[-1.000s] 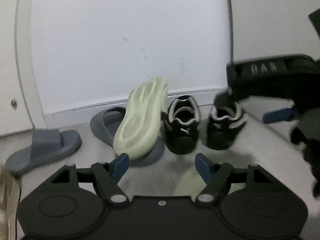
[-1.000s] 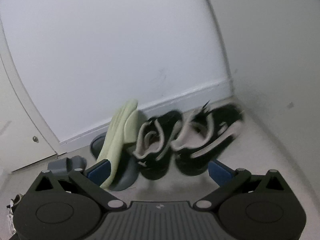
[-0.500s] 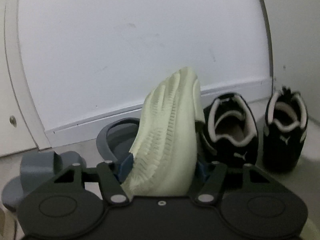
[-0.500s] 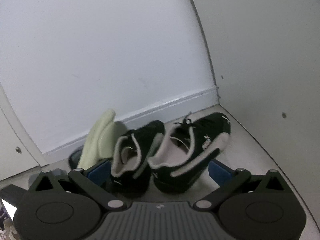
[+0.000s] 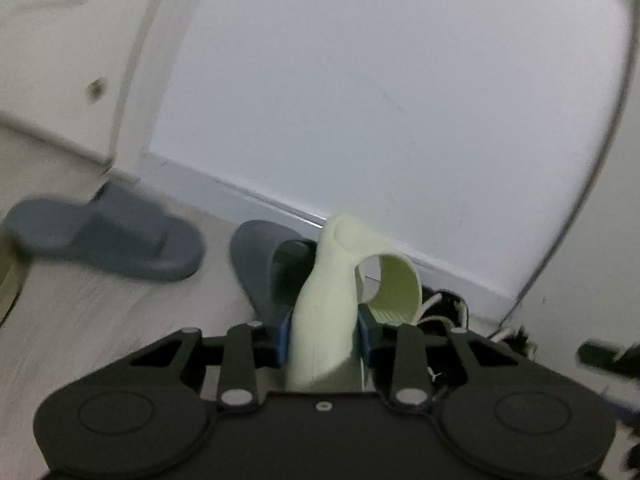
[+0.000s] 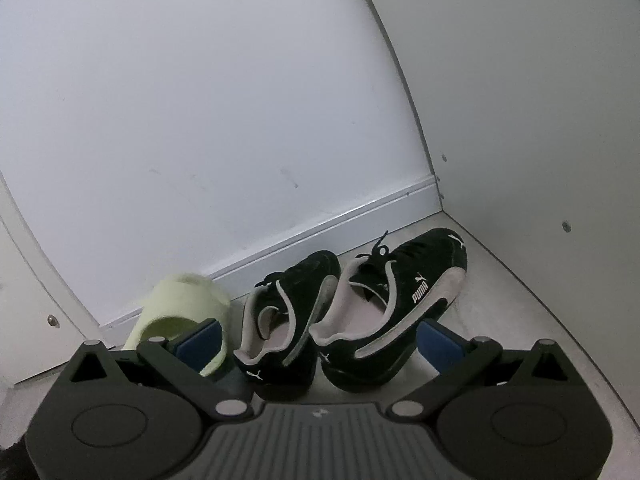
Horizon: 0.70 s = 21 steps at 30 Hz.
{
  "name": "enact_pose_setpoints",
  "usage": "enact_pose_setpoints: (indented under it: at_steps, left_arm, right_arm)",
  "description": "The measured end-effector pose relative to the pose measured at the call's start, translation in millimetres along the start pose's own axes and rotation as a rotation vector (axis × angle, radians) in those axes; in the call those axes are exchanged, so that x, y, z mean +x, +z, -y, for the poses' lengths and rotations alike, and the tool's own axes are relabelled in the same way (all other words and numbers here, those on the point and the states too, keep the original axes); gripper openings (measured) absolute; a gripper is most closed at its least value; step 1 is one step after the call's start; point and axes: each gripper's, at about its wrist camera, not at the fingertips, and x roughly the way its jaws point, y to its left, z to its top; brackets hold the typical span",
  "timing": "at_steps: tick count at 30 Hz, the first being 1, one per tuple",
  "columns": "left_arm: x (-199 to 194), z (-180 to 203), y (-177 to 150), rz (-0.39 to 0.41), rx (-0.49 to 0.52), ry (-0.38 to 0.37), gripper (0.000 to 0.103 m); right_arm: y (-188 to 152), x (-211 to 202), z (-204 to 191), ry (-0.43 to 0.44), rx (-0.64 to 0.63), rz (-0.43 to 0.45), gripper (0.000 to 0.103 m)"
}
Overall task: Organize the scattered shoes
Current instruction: 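Carry the green slide out and set it on the floor with the left tool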
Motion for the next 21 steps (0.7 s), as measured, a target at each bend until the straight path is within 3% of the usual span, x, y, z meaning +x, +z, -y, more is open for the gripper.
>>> enact_pose_setpoints:
  at_steps: [10, 15, 21]
  left_arm:
    - [-101.4, -77.4, -37.4, 0.059, -0.309, 0.109, 0.034]
    - [-123.0, -100.7, -60.2, 0.037, -0.459, 0.163, 0.038]
    - [-129.8, -104.0, -69.0, 0.007, -0.503, 0.210, 0.039]
  right_arm:
    - [-7.1, -14.5, -9.9, 0.030, -0.034, -0.019, 0.103]
    - [-17.9, -24.7, -25.9, 0.041, -0.104, -0.043, 0.103]
    - [-35.1, -28.1, -45.0, 0.060, -0.177, -0.099, 0.103]
